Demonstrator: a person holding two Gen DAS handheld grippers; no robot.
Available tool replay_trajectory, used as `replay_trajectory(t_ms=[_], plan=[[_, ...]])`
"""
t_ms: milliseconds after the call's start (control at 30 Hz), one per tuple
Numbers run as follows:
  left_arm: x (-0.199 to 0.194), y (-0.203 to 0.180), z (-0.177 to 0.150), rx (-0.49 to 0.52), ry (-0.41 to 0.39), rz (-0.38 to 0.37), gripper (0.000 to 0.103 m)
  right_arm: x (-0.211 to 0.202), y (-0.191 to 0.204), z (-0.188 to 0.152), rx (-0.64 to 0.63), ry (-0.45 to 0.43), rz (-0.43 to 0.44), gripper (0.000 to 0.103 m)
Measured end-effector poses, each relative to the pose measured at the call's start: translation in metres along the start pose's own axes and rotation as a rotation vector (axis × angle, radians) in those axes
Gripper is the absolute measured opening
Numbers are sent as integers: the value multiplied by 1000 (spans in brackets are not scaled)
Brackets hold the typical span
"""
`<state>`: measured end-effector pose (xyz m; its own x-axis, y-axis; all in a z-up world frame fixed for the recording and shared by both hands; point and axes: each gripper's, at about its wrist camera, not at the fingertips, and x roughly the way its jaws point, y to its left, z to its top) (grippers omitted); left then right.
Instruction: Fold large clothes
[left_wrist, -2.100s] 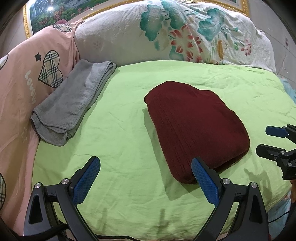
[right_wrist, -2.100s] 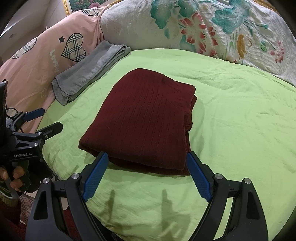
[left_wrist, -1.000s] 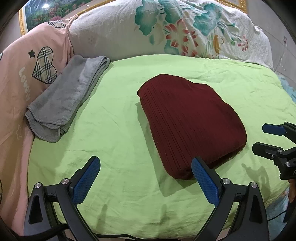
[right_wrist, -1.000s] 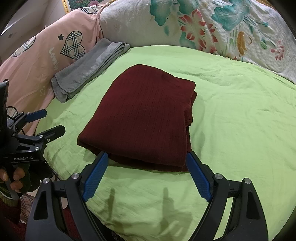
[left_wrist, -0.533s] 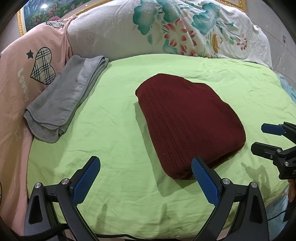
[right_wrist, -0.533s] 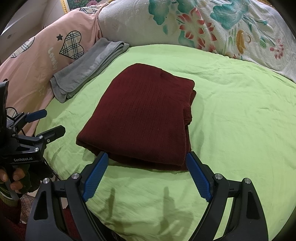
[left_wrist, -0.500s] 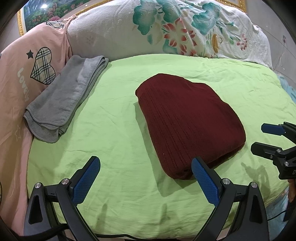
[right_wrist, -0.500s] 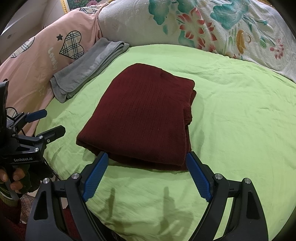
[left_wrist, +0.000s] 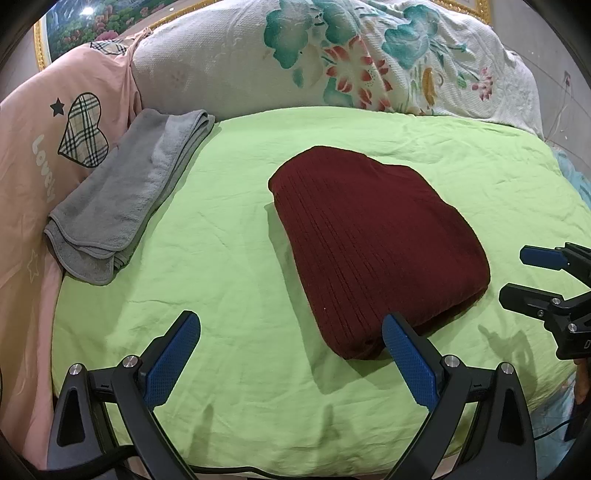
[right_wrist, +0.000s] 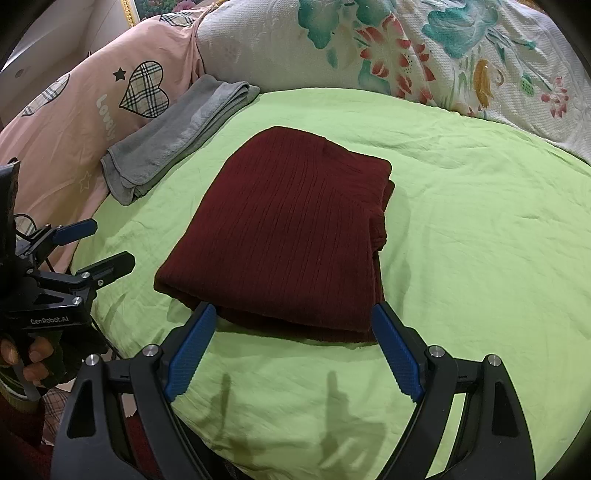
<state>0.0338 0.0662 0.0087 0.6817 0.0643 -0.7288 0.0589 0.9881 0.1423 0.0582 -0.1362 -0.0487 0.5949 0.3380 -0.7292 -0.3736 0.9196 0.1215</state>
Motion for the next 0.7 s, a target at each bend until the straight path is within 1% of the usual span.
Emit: replay_trajectory(t_ms=[700], plan=[[2, 0, 0, -5, 5, -13, 99, 1, -1, 2, 4, 3, 8, 86]])
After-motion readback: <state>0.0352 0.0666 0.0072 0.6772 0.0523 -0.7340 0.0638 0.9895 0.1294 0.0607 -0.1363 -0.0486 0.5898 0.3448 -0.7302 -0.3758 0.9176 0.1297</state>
